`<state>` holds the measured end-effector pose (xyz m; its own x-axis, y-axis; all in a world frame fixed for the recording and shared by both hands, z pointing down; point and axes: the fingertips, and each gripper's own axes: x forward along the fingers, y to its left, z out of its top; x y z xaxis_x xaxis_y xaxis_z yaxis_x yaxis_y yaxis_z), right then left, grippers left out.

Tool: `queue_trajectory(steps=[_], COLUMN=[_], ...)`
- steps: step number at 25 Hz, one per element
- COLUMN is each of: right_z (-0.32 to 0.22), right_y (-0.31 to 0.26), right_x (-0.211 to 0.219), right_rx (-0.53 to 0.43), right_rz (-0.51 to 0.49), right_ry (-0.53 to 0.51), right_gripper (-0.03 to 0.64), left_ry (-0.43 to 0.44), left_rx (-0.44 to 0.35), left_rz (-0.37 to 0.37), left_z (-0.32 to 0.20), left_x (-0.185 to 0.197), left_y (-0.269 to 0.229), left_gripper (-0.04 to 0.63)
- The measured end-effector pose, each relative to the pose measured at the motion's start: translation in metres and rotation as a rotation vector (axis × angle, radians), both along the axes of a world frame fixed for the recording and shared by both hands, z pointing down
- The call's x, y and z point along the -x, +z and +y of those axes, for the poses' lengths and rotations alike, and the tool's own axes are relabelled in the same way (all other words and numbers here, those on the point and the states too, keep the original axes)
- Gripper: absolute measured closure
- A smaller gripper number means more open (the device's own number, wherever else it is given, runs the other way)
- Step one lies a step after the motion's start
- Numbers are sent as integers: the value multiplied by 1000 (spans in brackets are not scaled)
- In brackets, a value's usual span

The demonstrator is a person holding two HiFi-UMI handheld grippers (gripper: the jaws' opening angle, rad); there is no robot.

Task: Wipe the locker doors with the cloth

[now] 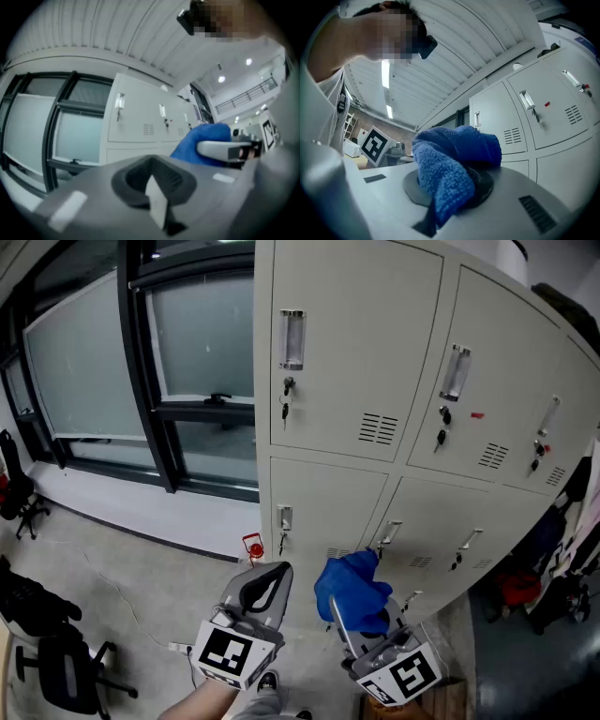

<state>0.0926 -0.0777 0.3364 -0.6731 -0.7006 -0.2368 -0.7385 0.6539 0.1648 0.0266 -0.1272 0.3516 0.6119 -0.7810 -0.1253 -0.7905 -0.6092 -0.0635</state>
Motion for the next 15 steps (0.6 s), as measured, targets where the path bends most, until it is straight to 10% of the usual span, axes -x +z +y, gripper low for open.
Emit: queue_trajectory(steps=[15], right_z=[-142], right_y=[-196], right_x=[46], right_rx=[-442], right_rz=[386], right_ry=[238], right_gripper=[580], left_ry=[85], left_rx=[-221], left_rz=[-57], left_z=[-120], left_x=[51], left_y=[-171], left_gripper=[592])
